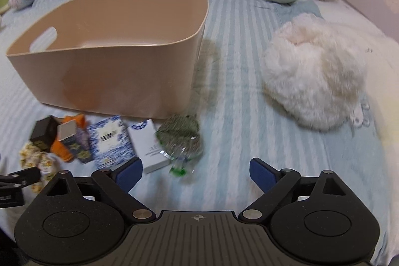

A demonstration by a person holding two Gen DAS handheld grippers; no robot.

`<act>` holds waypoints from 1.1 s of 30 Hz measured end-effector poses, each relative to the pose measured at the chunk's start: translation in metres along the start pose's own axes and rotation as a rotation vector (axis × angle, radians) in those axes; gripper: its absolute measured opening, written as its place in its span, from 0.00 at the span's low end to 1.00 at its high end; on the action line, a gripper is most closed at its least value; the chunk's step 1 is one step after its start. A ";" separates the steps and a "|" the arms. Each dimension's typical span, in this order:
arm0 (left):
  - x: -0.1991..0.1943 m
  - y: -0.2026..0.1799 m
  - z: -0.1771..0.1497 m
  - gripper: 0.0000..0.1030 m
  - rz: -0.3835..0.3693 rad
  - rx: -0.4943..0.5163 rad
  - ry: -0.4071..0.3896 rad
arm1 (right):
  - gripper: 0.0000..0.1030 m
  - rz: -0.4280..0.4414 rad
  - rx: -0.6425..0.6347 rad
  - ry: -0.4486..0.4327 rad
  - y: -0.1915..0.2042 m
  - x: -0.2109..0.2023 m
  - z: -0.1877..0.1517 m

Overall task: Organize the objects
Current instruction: 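Grasp the floral scrunchie with the left tool while the right tool grasps the green packet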

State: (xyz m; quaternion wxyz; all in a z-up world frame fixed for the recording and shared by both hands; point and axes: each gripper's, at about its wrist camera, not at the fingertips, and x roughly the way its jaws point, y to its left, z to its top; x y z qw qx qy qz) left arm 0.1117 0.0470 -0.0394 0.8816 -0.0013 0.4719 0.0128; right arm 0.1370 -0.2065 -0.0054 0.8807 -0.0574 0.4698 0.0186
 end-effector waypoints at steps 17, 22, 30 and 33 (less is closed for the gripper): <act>0.003 -0.002 -0.004 0.39 -0.082 0.056 0.005 | 0.17 0.014 -0.061 0.052 0.002 0.039 -0.002; -0.003 0.004 -0.006 0.09 -0.123 0.030 0.013 | 0.14 0.040 -0.040 0.045 0.000 0.035 -0.006; -0.027 0.015 -0.006 0.08 -0.170 0.003 -0.008 | 0.11 0.079 0.039 -0.023 -0.014 0.000 -0.017; -0.041 0.017 -0.006 0.08 -0.175 -0.016 -0.031 | 0.11 0.095 0.067 -0.063 -0.018 -0.019 -0.021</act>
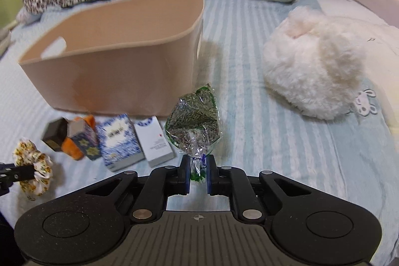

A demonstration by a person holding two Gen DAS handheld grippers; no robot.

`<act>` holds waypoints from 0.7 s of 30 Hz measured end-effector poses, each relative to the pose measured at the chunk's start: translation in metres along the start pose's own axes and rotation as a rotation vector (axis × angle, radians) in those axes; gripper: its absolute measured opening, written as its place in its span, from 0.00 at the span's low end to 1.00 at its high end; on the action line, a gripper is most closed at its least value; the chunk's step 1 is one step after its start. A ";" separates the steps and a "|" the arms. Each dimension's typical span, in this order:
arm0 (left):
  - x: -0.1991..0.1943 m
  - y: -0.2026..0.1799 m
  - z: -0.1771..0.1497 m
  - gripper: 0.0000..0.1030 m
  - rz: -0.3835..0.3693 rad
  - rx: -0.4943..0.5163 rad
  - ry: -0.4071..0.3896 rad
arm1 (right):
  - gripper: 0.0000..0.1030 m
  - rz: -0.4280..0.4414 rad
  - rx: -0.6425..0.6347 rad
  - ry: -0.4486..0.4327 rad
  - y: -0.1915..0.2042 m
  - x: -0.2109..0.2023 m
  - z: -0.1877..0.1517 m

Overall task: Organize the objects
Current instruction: 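Grasp the floral scrunchie with the left tool while the right tool grasps the green packet, then carry the scrunchie and green packet over the basket and open both tools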

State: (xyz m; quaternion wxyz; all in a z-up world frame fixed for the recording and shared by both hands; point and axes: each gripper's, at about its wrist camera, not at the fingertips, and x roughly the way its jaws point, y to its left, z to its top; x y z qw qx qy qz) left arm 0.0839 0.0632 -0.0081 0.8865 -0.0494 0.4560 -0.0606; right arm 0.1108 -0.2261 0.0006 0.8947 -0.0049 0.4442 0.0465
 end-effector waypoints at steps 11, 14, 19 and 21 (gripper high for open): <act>-0.065 0.001 0.047 0.08 0.073 0.009 -0.220 | 0.11 0.069 -0.028 -0.220 0.020 -0.069 0.028; -0.074 -0.001 0.066 0.08 0.092 0.026 -0.270 | 0.11 0.071 -0.043 -0.258 0.026 -0.074 0.042; -0.069 -0.011 0.095 0.08 0.126 0.065 -0.341 | 0.11 0.083 -0.048 -0.287 0.035 -0.069 0.068; -0.059 -0.016 0.107 0.08 0.141 0.076 -0.348 | 0.11 0.084 -0.059 -0.294 0.040 -0.065 0.078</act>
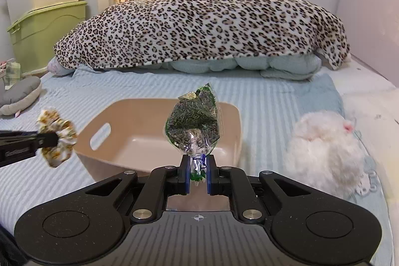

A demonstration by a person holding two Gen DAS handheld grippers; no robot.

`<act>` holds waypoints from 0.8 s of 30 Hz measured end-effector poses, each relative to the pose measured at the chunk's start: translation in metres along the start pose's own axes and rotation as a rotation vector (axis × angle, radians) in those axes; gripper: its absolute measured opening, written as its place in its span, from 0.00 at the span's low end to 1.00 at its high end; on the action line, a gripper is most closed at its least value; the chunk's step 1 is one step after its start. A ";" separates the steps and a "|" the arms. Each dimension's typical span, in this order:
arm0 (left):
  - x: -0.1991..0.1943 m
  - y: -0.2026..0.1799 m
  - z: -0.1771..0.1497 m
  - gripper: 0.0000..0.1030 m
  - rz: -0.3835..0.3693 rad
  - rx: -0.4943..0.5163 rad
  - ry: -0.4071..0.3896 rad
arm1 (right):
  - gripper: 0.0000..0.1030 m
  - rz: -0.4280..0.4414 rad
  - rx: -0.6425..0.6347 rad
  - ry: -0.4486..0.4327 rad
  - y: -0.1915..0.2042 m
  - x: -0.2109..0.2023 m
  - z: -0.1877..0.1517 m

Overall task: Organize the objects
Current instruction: 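Carry the scrunchie and green packet over the basket and open both tools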

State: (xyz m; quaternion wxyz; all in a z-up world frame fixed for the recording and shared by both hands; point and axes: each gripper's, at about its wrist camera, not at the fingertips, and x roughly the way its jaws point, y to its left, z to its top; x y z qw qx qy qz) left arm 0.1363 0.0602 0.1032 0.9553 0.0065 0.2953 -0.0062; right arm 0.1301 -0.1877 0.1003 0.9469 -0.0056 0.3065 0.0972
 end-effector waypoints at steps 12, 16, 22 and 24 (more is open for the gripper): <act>0.094 -0.032 0.014 0.08 0.063 0.063 0.050 | 0.11 -0.008 -0.050 0.050 0.021 0.071 0.022; 0.128 -0.036 0.002 0.09 0.048 0.062 0.151 | 0.11 -0.016 -0.054 0.116 0.020 0.095 0.015; 0.126 -0.043 -0.008 0.22 0.038 0.094 0.139 | 0.19 -0.010 -0.057 0.191 0.019 0.109 0.000; 0.113 -0.042 -0.002 0.50 0.031 0.088 0.130 | 0.30 -0.005 -0.050 0.169 0.018 0.099 0.000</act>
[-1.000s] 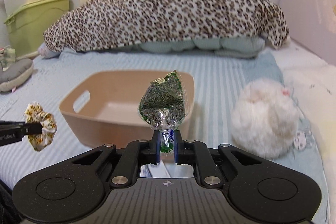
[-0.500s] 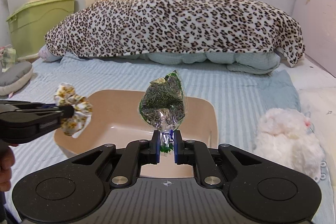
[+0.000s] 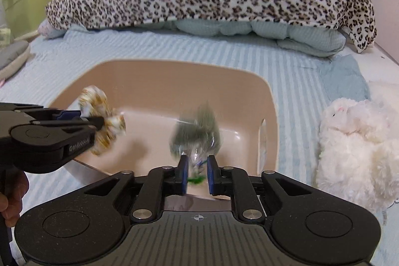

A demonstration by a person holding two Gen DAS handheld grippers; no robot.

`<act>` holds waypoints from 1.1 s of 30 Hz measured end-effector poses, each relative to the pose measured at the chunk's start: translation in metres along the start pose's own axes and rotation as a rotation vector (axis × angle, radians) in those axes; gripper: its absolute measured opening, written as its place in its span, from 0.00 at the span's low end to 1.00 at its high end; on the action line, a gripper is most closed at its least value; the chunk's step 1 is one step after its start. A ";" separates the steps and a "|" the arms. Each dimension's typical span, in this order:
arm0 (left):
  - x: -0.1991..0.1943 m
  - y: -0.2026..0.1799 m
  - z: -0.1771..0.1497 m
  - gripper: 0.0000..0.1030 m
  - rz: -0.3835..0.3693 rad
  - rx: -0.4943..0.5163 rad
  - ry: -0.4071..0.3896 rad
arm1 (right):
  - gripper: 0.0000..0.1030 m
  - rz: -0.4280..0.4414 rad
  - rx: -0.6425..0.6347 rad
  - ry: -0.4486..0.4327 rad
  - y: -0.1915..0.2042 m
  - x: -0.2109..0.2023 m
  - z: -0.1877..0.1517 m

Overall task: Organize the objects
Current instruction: 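Carry the scrunchie and green packet over the basket and open both tools, then grasp the small black box with the left tool while the right tool grasps the white box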

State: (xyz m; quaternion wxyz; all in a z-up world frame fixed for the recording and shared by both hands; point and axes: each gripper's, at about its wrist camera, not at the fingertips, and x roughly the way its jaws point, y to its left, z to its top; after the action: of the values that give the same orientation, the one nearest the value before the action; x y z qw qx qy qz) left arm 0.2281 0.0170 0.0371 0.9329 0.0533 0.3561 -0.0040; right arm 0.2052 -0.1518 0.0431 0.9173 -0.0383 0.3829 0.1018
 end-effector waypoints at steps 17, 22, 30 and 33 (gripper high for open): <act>-0.087 0.000 -0.044 0.91 0.003 0.081 -0.031 | 0.84 -0.035 0.036 0.005 -0.020 -0.063 -0.046; -0.069 0.003 -0.066 0.91 0.007 0.050 0.059 | 0.84 -0.084 0.069 0.056 -0.024 -0.042 -0.072; -0.040 0.000 -0.088 0.91 -0.007 0.055 0.171 | 0.83 -0.122 0.045 0.156 -0.023 -0.010 -0.096; -0.031 0.000 -0.093 0.91 -0.030 0.035 0.189 | 0.83 -0.117 0.040 0.200 -0.024 -0.002 -0.103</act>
State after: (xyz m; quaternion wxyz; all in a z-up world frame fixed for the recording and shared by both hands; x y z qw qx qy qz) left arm 0.1430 0.0259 -0.0108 0.8939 0.0645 0.4432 -0.0189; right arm 0.1378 -0.1912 -0.0282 0.8795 -0.0522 0.4717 0.0361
